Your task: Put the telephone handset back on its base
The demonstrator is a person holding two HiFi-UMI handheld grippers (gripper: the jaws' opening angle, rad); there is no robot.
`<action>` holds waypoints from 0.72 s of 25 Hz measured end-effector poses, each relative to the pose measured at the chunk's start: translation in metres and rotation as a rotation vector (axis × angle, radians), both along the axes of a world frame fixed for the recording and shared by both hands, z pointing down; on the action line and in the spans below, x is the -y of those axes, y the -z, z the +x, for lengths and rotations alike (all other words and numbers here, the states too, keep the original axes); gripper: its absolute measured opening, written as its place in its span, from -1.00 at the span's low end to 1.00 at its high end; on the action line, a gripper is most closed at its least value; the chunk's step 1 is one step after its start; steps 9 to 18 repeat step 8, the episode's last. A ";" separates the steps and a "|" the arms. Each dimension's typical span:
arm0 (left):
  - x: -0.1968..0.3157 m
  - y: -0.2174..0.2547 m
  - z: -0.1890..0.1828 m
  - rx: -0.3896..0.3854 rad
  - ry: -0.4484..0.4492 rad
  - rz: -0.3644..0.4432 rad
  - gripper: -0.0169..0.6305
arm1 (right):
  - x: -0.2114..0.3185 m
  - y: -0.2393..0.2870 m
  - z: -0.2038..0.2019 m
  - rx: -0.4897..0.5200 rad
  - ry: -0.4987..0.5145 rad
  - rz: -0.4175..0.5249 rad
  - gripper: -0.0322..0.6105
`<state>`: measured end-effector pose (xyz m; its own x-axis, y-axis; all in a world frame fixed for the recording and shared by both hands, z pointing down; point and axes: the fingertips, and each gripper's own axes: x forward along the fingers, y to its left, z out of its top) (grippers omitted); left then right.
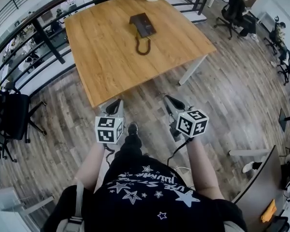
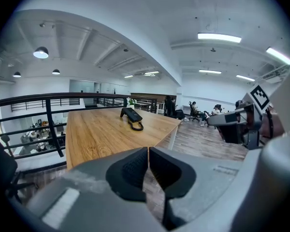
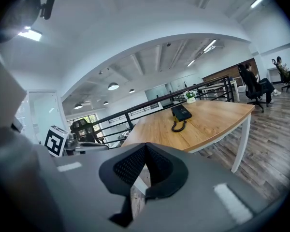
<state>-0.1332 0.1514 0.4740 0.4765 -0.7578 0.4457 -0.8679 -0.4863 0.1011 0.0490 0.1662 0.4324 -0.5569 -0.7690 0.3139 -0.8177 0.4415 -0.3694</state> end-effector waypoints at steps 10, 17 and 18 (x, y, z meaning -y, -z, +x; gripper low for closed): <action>-0.019 0.013 -0.017 0.008 0.022 0.034 -0.94 | -0.020 0.003 -0.008 -0.007 0.005 0.009 -0.90; -0.019 0.013 -0.017 0.008 0.022 0.034 -0.94 | -0.020 0.003 -0.008 -0.007 0.005 0.009 -0.90; -0.019 0.013 -0.017 0.008 0.022 0.034 -0.94 | -0.020 0.003 -0.008 -0.007 0.005 0.009 -0.90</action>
